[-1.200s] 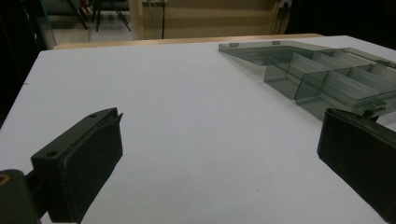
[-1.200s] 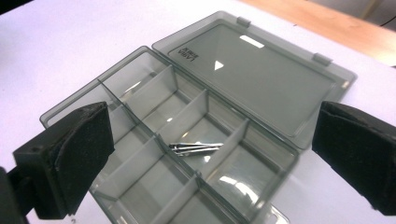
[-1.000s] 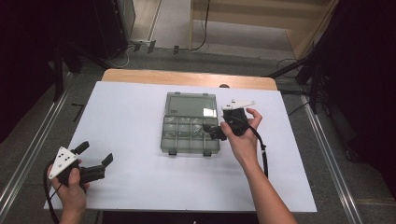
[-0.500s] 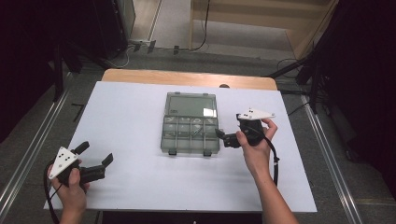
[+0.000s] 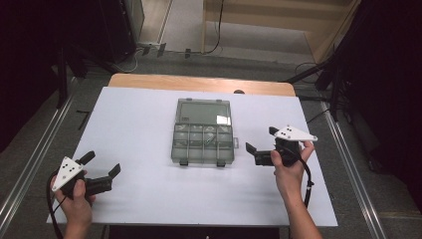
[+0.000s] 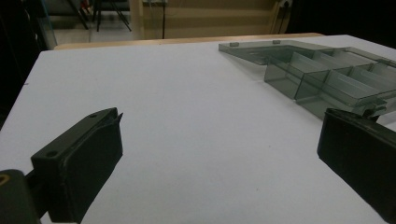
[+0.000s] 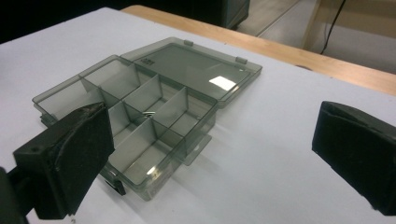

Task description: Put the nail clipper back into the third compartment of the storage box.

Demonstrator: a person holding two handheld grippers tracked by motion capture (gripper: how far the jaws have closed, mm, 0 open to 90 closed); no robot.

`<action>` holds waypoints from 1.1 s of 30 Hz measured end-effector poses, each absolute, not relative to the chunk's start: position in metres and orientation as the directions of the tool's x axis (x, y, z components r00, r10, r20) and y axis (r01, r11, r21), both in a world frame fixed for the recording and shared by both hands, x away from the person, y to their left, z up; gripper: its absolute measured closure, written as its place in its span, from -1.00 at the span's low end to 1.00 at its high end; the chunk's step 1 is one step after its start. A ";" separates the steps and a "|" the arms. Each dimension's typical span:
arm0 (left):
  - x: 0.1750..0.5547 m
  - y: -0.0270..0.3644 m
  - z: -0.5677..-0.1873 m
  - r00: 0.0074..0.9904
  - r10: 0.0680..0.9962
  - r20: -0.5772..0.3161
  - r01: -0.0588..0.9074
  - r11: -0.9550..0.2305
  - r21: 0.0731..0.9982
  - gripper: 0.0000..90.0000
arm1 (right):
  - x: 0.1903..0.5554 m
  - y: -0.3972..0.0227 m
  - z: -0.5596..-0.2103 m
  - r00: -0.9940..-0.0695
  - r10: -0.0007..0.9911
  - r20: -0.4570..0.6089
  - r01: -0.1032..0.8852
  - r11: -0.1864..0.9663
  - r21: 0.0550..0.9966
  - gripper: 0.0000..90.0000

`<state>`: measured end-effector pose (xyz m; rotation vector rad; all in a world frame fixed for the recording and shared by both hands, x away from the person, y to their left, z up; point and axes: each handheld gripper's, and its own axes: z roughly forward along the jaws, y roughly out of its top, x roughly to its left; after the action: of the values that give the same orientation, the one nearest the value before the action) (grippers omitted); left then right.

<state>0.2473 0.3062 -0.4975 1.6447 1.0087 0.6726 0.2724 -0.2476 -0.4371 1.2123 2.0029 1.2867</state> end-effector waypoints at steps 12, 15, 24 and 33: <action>0.247 0.306 -0.498 0.487 0.872 -0.053 0.285 -0.102 0.953 -1.00 | 0.250 -0.272 -0.444 -0.473 0.878 0.071 0.387 0.135 0.912 -1.00; 0.247 0.307 -0.498 0.487 0.872 -0.053 0.285 -0.102 0.953 -1.00 | 0.246 -0.278 -0.446 -0.462 0.884 0.076 0.385 0.123 0.915 -1.00; 0.247 0.307 -0.498 0.487 0.872 -0.054 0.285 -0.100 0.953 -1.00 | 0.230 -0.297 -0.455 -0.436 0.896 0.086 0.369 0.091 0.925 -1.00; 0.247 0.306 -0.498 0.486 0.872 -0.051 0.284 -0.103 0.953 -1.00 | 0.215 -0.316 -0.470 -0.401 0.910 0.103 0.367 0.057 0.929 -1.00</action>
<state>0.2470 0.3063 -0.4975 1.6461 1.0084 0.6767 0.2147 -0.3160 -0.4704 1.2751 1.8122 1.3371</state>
